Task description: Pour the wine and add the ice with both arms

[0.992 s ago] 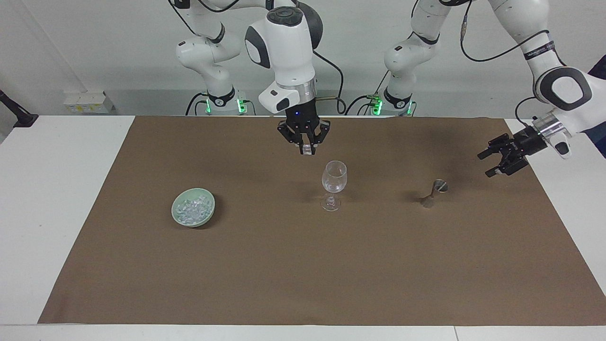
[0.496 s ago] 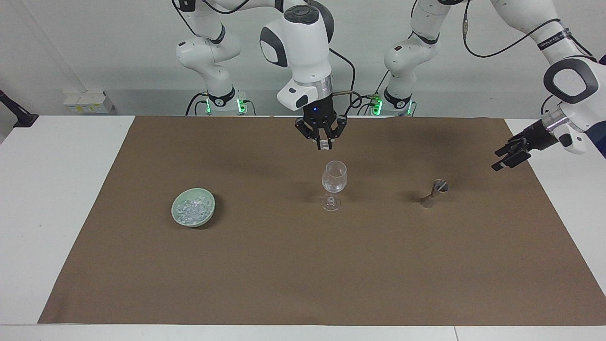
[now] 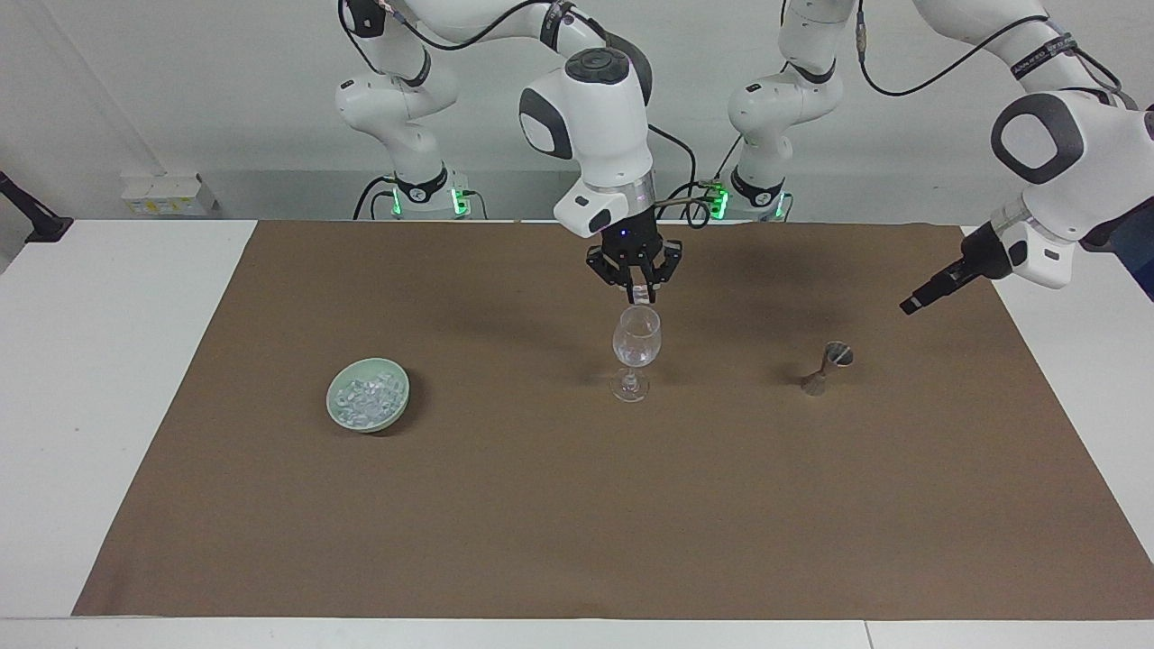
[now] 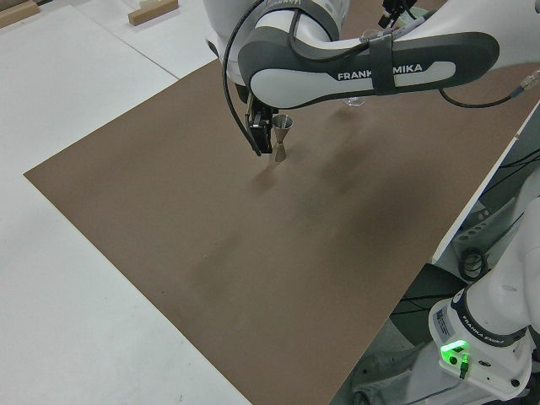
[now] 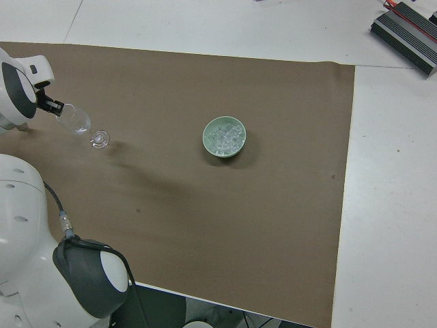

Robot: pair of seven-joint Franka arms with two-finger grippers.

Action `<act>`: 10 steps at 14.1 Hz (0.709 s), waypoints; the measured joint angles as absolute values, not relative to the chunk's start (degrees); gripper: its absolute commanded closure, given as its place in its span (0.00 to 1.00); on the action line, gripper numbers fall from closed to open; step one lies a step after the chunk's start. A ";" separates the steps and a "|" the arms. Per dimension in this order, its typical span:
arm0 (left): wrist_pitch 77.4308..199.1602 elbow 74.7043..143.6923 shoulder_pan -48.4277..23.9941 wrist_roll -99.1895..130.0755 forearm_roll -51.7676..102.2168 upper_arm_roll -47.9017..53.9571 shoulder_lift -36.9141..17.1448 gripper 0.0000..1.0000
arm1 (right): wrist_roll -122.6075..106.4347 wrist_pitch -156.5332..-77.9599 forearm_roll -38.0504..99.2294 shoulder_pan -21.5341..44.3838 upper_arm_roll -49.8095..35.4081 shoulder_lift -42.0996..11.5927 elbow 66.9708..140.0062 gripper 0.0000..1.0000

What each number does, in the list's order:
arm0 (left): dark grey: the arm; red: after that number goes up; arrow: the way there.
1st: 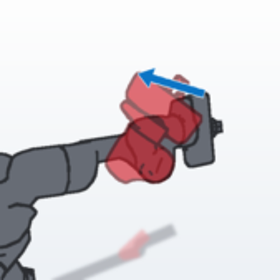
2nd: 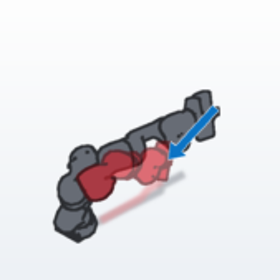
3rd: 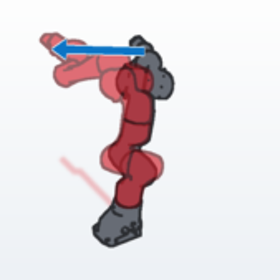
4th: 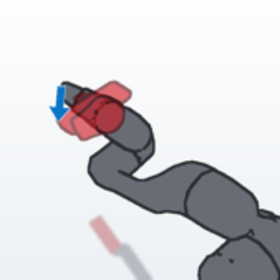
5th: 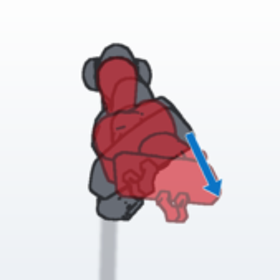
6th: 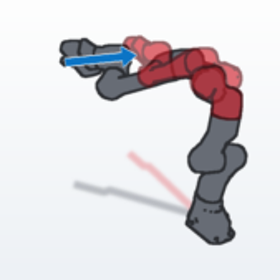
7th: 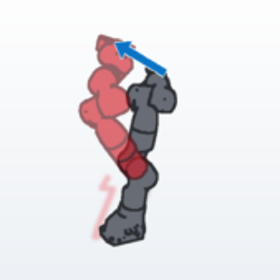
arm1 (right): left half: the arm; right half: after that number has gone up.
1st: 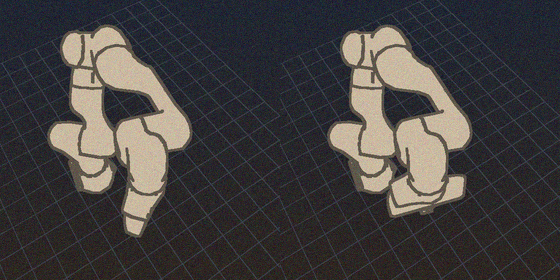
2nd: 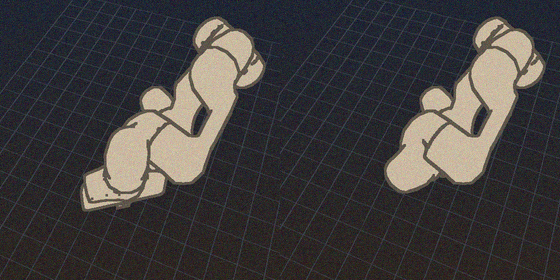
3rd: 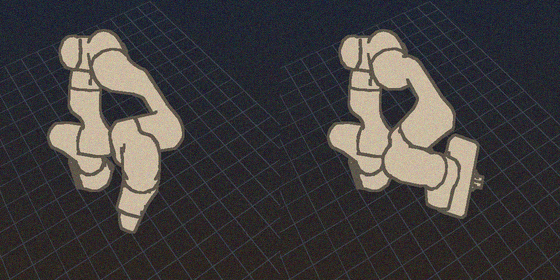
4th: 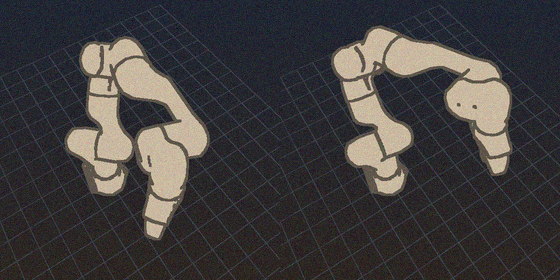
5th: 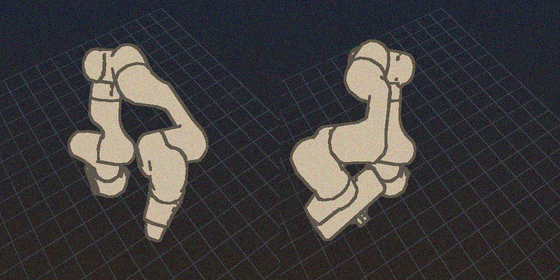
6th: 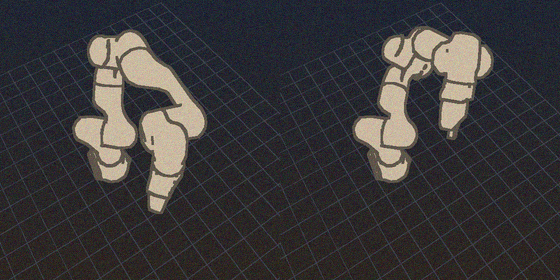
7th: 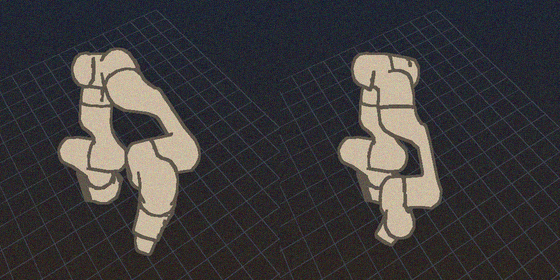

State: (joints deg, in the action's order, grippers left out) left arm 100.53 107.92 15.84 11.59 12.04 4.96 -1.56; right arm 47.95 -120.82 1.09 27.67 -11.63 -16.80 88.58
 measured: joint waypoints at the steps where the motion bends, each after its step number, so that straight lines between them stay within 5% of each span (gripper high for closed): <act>1: 100.66 107.92 14.15 11.48 10.75 5.01 -1.38 0.00 | 47.95 -121.26 1.09 27.53 -11.62 -16.95 88.56 1.00; 10: 101.98 107.37 5.75 10.15 3.42 5.11 1.65 0.00 | 47.95 -123.55 1.03 27.47 -11.62 -18.93 88.62 0.92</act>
